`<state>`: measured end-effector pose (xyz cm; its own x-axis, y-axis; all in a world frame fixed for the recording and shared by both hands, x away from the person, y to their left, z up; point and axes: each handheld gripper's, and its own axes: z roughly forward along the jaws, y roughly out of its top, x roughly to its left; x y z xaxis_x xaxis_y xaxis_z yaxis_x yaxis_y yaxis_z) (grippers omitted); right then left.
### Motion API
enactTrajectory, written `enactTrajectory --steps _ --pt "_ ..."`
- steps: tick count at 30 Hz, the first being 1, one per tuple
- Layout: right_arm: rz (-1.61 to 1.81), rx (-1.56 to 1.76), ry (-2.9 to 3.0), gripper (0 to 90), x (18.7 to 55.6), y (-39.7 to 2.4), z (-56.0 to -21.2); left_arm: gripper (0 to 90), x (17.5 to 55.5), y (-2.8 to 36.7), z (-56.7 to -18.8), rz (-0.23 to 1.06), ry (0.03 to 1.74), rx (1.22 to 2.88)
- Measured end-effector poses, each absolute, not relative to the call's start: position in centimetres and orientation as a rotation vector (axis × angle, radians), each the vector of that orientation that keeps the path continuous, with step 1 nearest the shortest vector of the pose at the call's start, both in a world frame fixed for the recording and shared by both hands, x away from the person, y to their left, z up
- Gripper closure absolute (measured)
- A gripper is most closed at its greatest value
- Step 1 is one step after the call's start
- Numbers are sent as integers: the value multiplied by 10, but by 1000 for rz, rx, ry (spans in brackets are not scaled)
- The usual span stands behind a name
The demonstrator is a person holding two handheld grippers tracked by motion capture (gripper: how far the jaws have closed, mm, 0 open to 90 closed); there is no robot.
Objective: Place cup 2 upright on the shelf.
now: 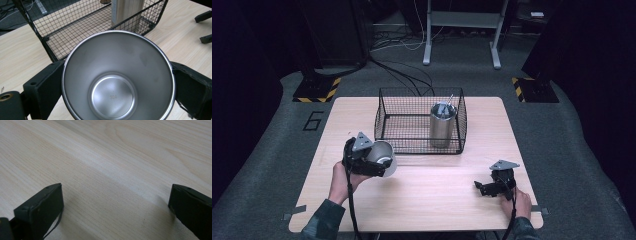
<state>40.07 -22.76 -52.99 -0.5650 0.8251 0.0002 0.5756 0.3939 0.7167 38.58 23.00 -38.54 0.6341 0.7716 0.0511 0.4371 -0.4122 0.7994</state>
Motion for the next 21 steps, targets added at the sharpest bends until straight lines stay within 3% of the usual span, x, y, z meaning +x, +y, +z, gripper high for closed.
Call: enactTrajectory --steps 21 --pt "967 1211 2309 0 401 -228 -530 60 403 214 -359 539 901 2048"
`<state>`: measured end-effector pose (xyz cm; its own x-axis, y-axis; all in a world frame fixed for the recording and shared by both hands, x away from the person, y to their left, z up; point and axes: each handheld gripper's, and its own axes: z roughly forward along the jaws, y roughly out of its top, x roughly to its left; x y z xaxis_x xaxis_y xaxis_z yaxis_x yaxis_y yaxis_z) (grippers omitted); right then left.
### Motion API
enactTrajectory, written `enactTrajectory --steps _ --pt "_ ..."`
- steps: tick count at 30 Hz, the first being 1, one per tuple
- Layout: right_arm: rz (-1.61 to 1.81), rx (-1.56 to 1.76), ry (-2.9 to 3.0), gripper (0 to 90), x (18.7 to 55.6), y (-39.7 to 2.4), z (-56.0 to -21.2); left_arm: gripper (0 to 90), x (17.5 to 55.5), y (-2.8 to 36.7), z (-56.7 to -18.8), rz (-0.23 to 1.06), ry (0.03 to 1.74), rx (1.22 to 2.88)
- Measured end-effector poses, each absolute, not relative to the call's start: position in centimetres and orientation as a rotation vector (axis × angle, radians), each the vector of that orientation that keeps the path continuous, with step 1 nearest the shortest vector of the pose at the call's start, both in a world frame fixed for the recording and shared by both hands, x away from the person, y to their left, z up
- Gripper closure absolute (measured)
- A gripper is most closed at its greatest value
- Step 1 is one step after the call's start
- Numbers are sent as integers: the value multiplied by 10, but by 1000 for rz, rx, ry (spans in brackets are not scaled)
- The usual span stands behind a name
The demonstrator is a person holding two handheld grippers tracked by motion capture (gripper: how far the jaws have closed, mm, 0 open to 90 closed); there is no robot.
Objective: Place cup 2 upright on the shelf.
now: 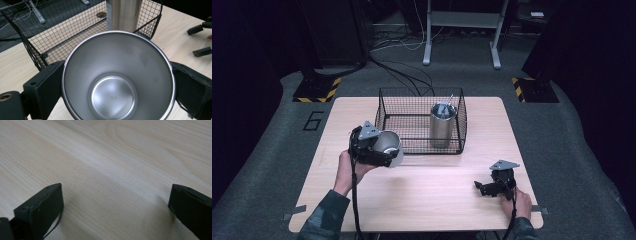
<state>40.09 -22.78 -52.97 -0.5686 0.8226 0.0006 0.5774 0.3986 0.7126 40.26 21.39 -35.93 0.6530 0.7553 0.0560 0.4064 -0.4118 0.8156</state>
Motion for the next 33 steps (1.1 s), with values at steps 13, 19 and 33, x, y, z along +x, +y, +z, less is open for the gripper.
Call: enactTrajectory --steps 13,19,33 --pt "967 1211 2309 0 401 -228 -530 60 425 210 -342 516 892 2043" --pt "968 1211 2309 0 401 -228 -530 59 433 209 -334 529 895 2032" --pt "968 1209 2310 0 401 -228 -530 59 454 205 -321 547 902 2027"
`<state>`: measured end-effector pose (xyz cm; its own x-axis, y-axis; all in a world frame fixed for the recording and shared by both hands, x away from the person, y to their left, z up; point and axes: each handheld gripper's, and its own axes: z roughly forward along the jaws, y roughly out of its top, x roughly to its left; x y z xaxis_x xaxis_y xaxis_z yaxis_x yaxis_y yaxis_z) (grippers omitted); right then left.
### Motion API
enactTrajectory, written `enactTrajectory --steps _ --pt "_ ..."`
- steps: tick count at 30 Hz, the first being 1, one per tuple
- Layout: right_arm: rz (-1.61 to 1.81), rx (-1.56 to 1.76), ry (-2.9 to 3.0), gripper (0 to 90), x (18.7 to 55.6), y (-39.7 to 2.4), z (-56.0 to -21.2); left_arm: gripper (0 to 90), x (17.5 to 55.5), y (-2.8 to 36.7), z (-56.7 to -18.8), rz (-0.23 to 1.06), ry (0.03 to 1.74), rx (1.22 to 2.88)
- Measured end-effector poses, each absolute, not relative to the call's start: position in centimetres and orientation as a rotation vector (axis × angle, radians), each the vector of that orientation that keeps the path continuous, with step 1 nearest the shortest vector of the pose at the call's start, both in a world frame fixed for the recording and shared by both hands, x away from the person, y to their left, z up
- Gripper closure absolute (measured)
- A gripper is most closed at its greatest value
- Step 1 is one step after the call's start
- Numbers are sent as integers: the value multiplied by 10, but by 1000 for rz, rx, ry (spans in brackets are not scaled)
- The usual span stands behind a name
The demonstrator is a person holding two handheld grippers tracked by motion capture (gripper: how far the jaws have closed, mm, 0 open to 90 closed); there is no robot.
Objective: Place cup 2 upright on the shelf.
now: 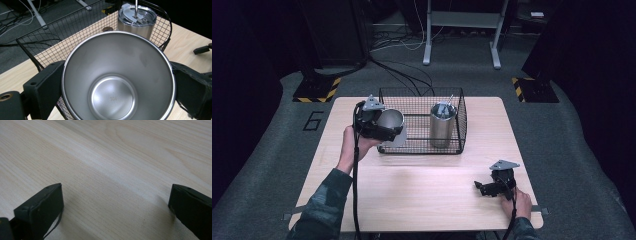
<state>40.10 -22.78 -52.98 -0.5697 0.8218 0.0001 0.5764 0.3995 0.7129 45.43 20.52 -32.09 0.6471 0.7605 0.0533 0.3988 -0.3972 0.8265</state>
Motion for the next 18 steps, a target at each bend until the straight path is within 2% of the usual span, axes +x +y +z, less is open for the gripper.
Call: enactTrajectory --steps 18 --pt "968 1202 2310 0 402 -228 -530 59 486 198 -313 551 916 2051"
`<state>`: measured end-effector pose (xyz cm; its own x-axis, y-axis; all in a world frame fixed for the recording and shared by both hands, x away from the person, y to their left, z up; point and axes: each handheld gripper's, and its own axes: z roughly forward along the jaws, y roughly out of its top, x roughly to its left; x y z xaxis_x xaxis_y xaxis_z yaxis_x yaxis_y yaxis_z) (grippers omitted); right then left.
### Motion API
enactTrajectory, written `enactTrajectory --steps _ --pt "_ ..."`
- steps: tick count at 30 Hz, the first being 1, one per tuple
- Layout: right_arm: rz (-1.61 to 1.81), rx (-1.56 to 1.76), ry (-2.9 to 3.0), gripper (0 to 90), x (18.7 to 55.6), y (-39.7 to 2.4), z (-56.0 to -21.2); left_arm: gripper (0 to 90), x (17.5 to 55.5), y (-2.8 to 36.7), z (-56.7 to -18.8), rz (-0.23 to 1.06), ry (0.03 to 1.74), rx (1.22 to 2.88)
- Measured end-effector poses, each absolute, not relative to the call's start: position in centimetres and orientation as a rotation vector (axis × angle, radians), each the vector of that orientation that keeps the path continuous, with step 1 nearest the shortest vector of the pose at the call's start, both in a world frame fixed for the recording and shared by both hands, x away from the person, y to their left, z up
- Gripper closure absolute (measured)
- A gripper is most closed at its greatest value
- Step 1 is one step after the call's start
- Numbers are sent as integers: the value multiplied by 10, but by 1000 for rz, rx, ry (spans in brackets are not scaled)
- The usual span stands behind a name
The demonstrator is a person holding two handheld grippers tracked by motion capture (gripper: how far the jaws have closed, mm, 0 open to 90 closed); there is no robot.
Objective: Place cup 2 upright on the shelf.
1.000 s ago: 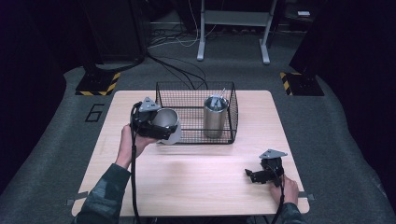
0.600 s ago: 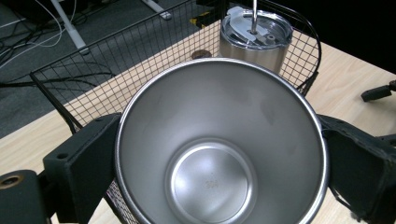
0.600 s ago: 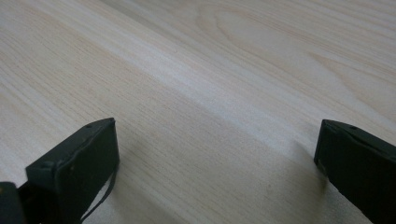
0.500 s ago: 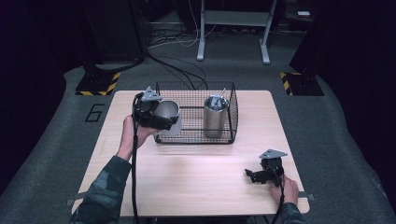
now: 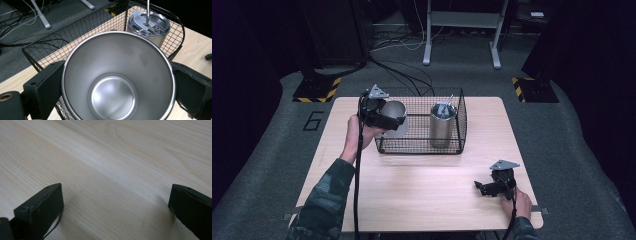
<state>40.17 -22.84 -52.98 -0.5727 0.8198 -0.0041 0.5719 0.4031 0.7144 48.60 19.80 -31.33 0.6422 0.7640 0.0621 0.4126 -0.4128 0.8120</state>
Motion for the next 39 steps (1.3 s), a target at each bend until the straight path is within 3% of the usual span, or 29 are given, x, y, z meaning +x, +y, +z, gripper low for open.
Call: enactTrajectory --steps 12,39 --pt "967 1203 2309 0 402 -228 -530 59 513 189 -311 548 923 2064" --pt "969 1211 2302 0 402 -228 -530 59 566 162 -344 537 985 2124"
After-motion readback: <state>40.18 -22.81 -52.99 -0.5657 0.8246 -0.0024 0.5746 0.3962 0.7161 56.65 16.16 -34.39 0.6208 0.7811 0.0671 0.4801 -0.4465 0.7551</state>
